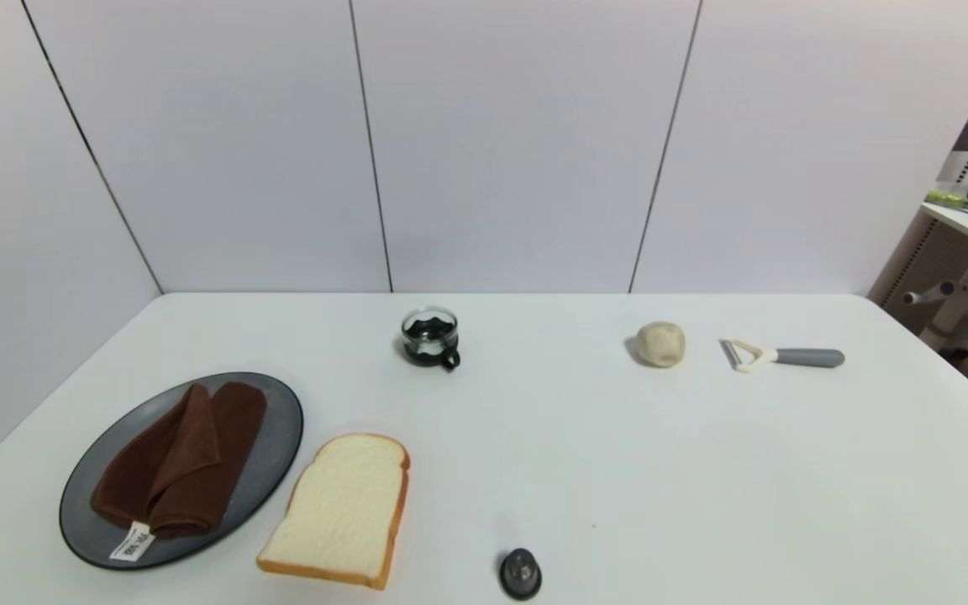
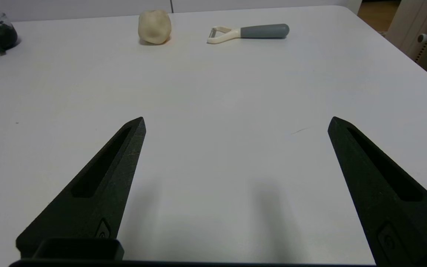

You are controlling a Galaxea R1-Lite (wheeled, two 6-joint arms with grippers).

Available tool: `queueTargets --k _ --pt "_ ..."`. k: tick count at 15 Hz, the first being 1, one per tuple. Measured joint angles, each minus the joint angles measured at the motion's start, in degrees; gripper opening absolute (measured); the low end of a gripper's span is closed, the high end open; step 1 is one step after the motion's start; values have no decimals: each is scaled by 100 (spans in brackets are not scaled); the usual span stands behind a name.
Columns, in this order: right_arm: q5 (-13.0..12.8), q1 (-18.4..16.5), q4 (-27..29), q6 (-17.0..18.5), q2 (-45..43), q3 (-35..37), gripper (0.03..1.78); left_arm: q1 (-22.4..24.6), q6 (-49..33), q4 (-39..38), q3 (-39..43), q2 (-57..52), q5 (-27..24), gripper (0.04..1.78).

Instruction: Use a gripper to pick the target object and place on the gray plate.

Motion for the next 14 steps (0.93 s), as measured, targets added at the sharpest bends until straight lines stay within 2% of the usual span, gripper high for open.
queueTargets --k 14 --pt "0 0 17 -29 0 -28 170 0 2 -2 -2 -11 2 169"
